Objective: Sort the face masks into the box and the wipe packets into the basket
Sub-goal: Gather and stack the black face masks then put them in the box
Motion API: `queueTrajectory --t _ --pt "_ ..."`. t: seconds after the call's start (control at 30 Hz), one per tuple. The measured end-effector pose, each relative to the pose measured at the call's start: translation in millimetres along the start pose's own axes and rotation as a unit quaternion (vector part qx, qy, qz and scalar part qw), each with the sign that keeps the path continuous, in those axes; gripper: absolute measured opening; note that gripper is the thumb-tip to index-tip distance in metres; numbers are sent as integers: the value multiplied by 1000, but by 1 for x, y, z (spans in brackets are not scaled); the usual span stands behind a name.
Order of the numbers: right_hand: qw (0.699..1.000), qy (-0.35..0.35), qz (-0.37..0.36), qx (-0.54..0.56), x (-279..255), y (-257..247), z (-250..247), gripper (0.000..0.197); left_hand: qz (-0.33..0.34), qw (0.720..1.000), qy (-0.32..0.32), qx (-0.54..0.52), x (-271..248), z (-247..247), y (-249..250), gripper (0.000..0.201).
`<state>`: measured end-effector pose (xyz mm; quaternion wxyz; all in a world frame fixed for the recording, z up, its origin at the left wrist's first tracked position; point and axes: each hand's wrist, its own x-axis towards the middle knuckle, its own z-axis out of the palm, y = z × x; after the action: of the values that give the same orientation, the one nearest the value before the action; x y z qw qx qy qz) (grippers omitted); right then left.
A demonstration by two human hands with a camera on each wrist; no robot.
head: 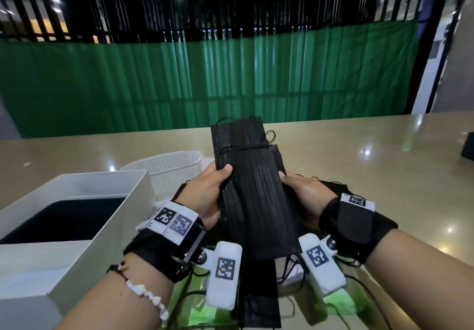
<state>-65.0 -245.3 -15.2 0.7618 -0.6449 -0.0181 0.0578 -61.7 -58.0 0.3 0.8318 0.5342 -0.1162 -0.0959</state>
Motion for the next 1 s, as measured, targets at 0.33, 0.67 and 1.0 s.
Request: queueTrajectory --t 0.33,0.67,1.0 --pt "998 -44 18 47 7 15 30 38 -85 992 57 -79 4 -17 -17 35" --pt "971 -186 13 -149 3 24 31 44 55 983 161 -64 9 -21 -6 22" --pt "968 -91 -59 -227 18 32 19 38 104 971 75 200 3 -29 -9 99"
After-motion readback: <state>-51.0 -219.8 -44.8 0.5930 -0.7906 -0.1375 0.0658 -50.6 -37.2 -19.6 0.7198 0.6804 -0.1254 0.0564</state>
